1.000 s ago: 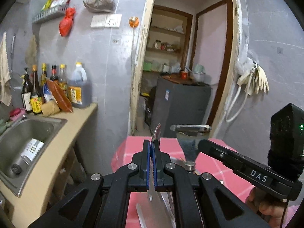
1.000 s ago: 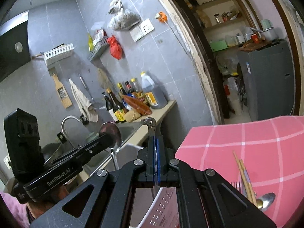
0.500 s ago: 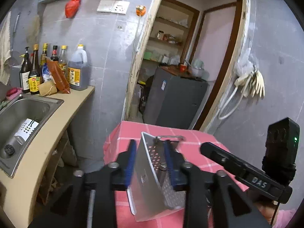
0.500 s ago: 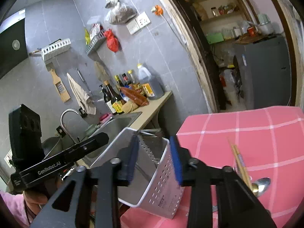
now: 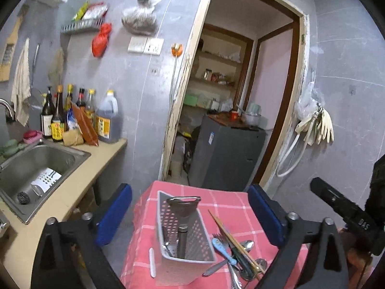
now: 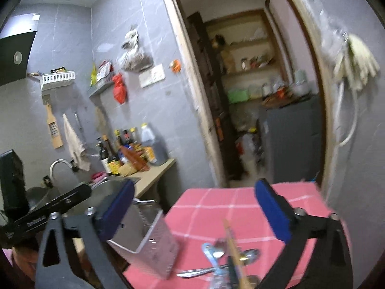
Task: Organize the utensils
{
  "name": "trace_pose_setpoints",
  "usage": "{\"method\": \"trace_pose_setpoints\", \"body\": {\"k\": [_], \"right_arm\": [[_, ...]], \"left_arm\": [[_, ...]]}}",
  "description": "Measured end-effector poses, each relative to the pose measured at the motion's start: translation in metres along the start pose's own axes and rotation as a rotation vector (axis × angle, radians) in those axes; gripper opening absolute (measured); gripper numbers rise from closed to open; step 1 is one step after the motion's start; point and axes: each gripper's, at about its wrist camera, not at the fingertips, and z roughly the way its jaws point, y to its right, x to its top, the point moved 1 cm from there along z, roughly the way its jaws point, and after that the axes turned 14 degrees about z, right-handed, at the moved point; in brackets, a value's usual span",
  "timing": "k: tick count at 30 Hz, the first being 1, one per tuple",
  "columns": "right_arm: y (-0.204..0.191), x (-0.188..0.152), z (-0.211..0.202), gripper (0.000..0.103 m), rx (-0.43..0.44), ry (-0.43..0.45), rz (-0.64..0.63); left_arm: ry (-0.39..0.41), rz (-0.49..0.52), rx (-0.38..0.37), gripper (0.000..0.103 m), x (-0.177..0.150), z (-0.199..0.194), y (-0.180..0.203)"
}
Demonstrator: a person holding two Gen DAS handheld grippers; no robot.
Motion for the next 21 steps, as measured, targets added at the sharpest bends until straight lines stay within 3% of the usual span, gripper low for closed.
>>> {"method": "trace_pose_setpoints", "body": {"k": [7, 21], "right_arm": [[0.023, 0.011, -0.027, 0.102, -0.071, 0.002, -0.05], [0.12, -0.004, -0.032, 0.102, -0.131, -0.223, 0.028]], "left_arm": [[0.005, 0.053, 0.017, 0.103, -0.01, -0.009, 0.037], [-0.068, 0.181, -0.094, 0.103, -0.029, 0.005, 0.108]]}}
